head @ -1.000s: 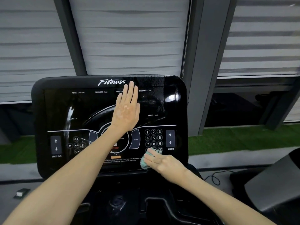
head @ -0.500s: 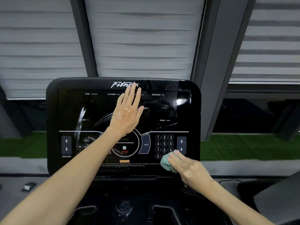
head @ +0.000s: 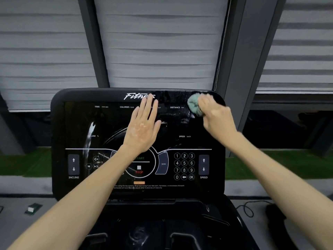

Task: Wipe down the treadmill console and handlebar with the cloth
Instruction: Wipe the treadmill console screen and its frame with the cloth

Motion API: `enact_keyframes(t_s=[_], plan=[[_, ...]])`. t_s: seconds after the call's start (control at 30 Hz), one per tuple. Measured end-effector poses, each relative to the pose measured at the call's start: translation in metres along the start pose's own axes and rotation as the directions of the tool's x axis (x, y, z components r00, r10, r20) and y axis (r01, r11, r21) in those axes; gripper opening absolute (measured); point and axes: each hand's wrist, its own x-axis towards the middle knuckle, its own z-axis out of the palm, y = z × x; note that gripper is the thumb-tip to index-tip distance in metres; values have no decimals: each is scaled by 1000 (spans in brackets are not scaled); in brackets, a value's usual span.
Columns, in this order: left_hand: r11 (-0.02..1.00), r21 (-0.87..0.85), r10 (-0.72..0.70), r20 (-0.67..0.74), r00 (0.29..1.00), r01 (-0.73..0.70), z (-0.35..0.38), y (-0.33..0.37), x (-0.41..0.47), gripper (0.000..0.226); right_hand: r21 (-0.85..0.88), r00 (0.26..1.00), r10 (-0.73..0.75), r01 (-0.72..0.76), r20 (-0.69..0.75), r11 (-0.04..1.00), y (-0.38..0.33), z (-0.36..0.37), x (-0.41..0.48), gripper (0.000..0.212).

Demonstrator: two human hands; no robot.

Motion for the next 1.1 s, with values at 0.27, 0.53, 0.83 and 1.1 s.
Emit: enact_keyframes(t_s=[0.27, 0.53, 0.83, 1.1], plan=[[1000, 7, -4, -18, 1000, 4, 2, 1, 0, 62, 230, 949, -263, 221, 173, 948, -55, 26, -185, 48], [1000, 8, -12, -13, 1000, 12, 1, 1, 0, 62, 134, 982, -176, 166, 65, 977, -8, 7, -70, 52], [1000, -8, -11, -4, 1000, 11, 1, 1, 0, 62, 93, 1000, -10, 9, 16, 996, 3, 0, 37, 60], [1000, 8, -15, -4, 1000, 15, 1, 1, 0, 62, 192, 953, -300, 285, 52, 939, -61, 37, -146, 41]])
